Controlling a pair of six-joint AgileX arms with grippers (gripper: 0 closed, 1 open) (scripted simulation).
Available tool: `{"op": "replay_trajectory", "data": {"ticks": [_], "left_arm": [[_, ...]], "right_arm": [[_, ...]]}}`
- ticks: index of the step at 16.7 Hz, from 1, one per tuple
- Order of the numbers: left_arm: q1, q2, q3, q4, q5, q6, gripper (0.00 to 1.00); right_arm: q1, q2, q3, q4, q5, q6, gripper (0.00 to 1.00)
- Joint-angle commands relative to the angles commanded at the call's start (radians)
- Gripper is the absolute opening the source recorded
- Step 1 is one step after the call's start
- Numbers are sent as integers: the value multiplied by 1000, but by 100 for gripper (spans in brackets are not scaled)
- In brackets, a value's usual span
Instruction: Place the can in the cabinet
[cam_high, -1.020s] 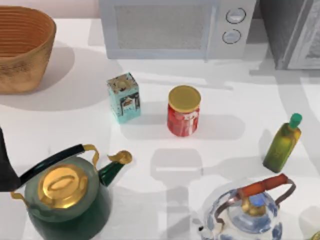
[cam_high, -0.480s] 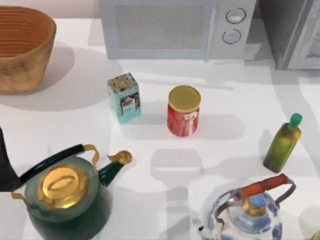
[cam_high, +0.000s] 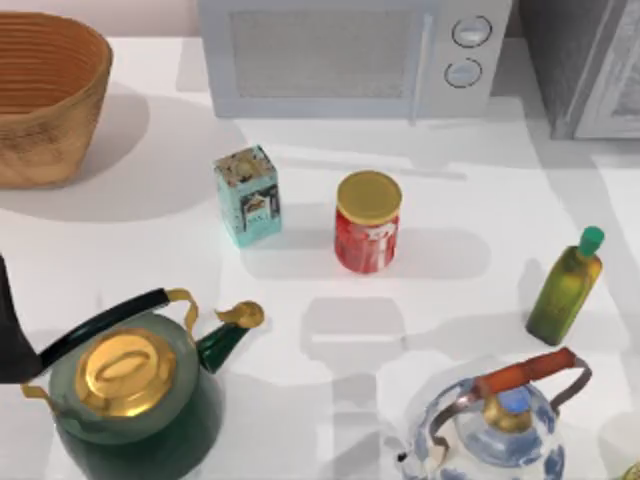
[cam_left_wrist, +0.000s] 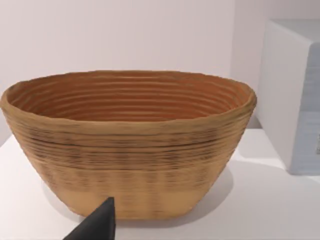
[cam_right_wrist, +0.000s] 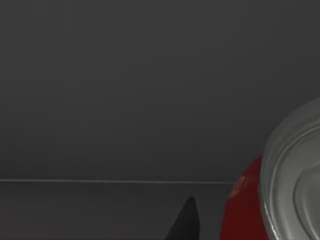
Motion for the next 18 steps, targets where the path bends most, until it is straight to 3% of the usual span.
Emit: {"op": "replay_trajectory", "data": {"ticks": [5, 9, 16, 18], "left_arm": [[0, 0, 0, 0, 0, 0, 100], [0, 0, 0, 0, 0, 0, 100], [0, 0, 0, 0, 0, 0, 100], [0, 0, 0, 0, 0, 0, 100]], "right_arm": [[-31, 281, 435, -98, -26, -1, 0], [-58, 453, 659, -156, -40, -2, 0], [-67, 510, 721, -177, -45, -3, 0], [-67, 510, 721, -177, -45, -3, 15]]}}
